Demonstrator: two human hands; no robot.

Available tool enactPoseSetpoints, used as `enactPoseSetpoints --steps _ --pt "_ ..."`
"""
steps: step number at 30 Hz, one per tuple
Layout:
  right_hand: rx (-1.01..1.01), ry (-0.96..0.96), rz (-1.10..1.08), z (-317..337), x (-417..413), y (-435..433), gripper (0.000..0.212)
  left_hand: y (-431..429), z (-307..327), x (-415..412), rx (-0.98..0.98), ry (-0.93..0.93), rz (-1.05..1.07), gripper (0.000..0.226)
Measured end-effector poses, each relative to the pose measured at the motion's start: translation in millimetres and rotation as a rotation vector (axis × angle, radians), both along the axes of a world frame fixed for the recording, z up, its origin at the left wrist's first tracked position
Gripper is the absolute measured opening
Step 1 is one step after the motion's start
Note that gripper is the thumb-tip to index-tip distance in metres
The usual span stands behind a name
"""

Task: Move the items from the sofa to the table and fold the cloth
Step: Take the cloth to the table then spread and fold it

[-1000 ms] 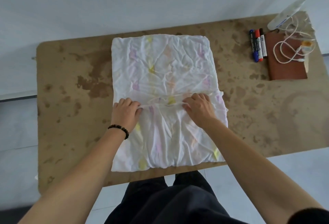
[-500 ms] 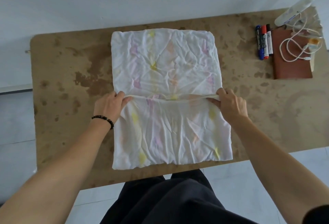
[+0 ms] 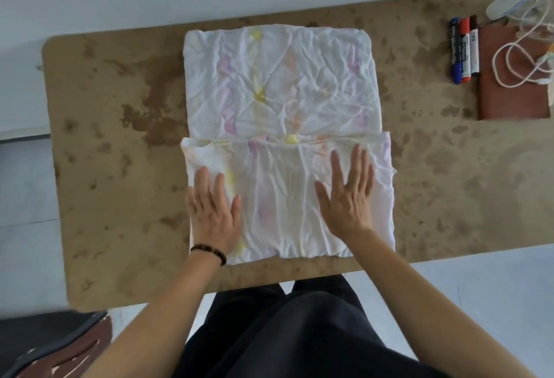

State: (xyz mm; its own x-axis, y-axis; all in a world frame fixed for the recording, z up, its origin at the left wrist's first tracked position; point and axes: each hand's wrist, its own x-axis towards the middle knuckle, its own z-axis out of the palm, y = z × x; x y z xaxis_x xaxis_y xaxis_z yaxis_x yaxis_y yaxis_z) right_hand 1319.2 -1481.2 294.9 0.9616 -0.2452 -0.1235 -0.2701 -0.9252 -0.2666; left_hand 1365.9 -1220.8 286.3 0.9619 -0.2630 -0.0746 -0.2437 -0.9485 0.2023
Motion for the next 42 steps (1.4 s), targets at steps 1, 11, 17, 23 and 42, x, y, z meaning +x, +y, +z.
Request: enactPoseSetpoints --steps 1,11,17,23,42 --pt "-0.008 0.082 0.056 -6.8 -11.6 3.6 0.074 7.0 -6.3 -11.3 0.039 0.091 -0.027 0.065" --pt "-0.041 0.351 -0.040 -23.4 -27.1 -34.9 0.094 60.9 -16.0 -19.0 0.247 0.273 0.099 0.070" --pt "-0.049 0.174 0.075 -16.1 15.1 -9.0 0.076 -0.3 -7.7 25.9 0.188 0.156 -0.129 0.069" --pt "-0.119 0.435 -0.050 -27.7 46.6 -62.0 0.093 -1.0 -34.6 75.2 0.262 0.202 -0.106 0.077" --pt "0.089 0.380 0.004 1.6 -112.1 -9.3 0.098 49.4 0.3 -71.6 0.198 0.260 -0.245 0.089"
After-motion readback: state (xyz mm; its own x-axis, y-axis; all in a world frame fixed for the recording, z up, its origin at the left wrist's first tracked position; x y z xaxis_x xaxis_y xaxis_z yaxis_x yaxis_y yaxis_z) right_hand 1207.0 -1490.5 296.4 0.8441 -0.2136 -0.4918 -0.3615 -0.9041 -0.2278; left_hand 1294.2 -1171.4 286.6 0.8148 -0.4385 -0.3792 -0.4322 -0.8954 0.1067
